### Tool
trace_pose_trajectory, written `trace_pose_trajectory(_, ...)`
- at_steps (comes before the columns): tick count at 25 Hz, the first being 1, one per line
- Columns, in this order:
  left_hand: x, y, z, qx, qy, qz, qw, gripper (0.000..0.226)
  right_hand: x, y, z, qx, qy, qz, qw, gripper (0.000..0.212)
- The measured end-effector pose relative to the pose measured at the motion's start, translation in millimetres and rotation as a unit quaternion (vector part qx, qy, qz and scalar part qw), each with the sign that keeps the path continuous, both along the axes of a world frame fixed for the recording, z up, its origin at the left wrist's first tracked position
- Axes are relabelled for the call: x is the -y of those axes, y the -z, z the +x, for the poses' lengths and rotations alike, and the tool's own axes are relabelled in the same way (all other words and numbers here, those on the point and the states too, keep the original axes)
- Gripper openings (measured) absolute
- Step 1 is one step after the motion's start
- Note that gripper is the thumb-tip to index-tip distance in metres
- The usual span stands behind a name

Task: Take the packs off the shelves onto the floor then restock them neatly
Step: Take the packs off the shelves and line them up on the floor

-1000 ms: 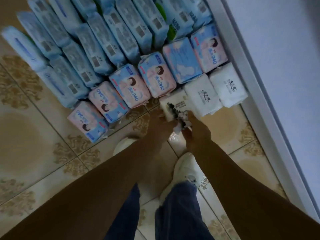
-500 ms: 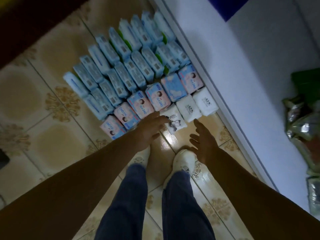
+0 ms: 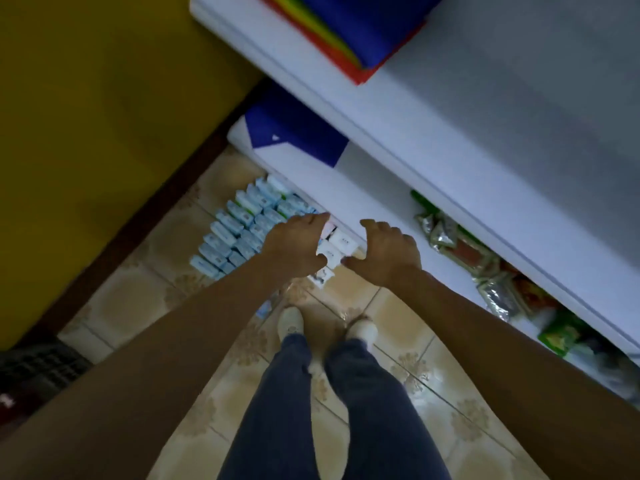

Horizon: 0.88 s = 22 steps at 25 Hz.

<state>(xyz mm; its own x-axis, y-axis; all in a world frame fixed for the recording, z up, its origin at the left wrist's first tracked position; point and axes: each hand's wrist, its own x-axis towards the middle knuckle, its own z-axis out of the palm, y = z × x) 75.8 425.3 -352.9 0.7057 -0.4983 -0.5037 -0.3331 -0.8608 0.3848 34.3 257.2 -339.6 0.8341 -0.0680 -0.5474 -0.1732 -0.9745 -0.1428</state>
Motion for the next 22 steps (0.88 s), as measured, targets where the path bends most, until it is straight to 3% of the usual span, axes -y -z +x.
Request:
trace_pose_trajectory(5,45.5,-100.3,7.7,0.149,0.187,0.068,0.969,0.076,33.0,-85.4,-38.4,0.039,-0.030,-0.102,0.994,0.076)
trace_pose_trajectory(9,112.9,-156.6,-13.6,0.265,0.347,0.102,0.894,0.071,86.9,-136.2,-89.1,0.091,-0.015,-0.153,0.984,0.066)
trace_pose_trajectory(12,186.0,-206.5,-51.0,0.338,0.443,0.070,0.827,0.064,146.8,-173.9,-151.9,0.132,0.067,-0.179,0.973,0.063)
trace_pose_trajectory(17,323.0,-279.1,-180.4,0.368,0.486,-0.018,0.793,0.065,256.5,-225.1,-313.0,0.181,0.200,-0.210,0.940,0.072)
trace_pose_trajectory(20,395.5,-306.1,-272.9,0.332,0.491,-0.101,0.799,0.076,311.3,-255.2,-401.2,0.207,0.271,-0.224,0.913,0.085)
trace_pose_trajectory(22,436.9,-323.9,-319.9,0.335,0.502,-0.142,0.785,0.080,340.5,-277.9,-445.2,0.234,0.308,-0.227,0.894,0.091)
